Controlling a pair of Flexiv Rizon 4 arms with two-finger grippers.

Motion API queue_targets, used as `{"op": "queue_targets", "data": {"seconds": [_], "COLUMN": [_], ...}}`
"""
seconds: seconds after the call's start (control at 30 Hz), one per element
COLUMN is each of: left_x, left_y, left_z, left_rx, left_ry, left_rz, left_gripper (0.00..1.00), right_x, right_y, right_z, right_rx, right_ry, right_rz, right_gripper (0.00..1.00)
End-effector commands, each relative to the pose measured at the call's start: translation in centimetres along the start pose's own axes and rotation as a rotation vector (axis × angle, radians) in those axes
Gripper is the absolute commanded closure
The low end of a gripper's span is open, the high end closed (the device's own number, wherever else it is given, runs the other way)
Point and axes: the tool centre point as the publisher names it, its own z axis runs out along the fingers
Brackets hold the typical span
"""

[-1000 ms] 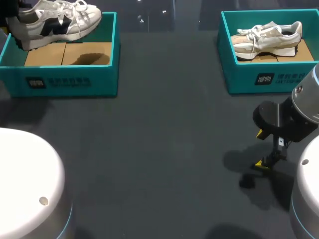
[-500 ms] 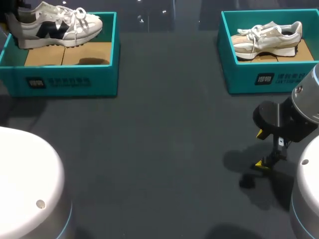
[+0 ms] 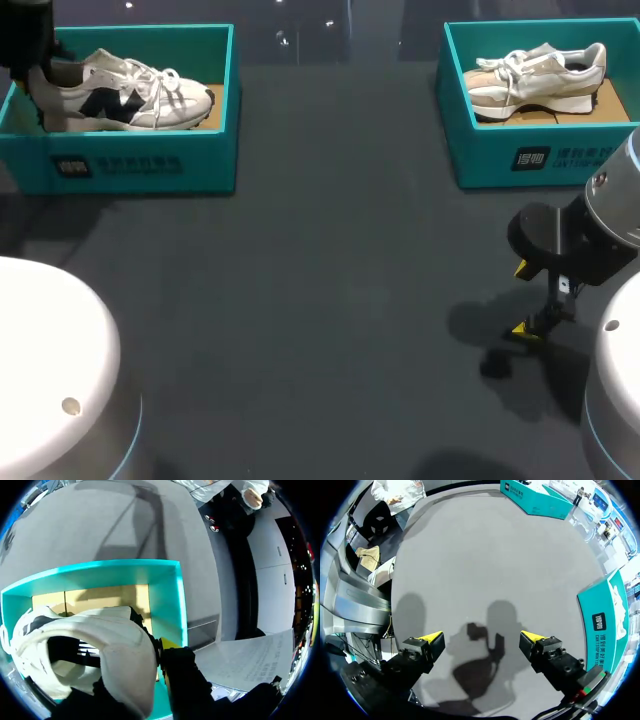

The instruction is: Take the shoe out of the shoebox, open the shoe tongue, remove and reinsert the insole, then place the shoe into the shoebox

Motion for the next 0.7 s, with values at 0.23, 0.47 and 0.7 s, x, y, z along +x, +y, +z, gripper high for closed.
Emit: {"op": "queue_targets", "data": {"seconds": [0.23, 0.47, 0.7], "left_x": [-1.5, -2.2, -2.9], "left_y": [-0.7, -0.8, -0.9], "left_z": [2.1, 3.3, 4.8], "left_rx": [0.009, 0.028, 0.048], "left_ry": [0.01, 0.023, 0.03], "left_rz": [0.034, 0.033, 0.029], "left_gripper": [1.0, 1.0, 1.0], "right_x": [0.2, 0.2, 0.2], "right_y": [-0.1, -0.1, -0.1], "right_z": [0.0, 0.0, 0.0], "right_rx": [-0.001, -0.001, -0.001], "right_ry": [-0.004, -0.004, -0.004], "right_rz": [-0.001, -0.001, -0.001], "right_gripper": [0.0, 0.0, 0.0]}}
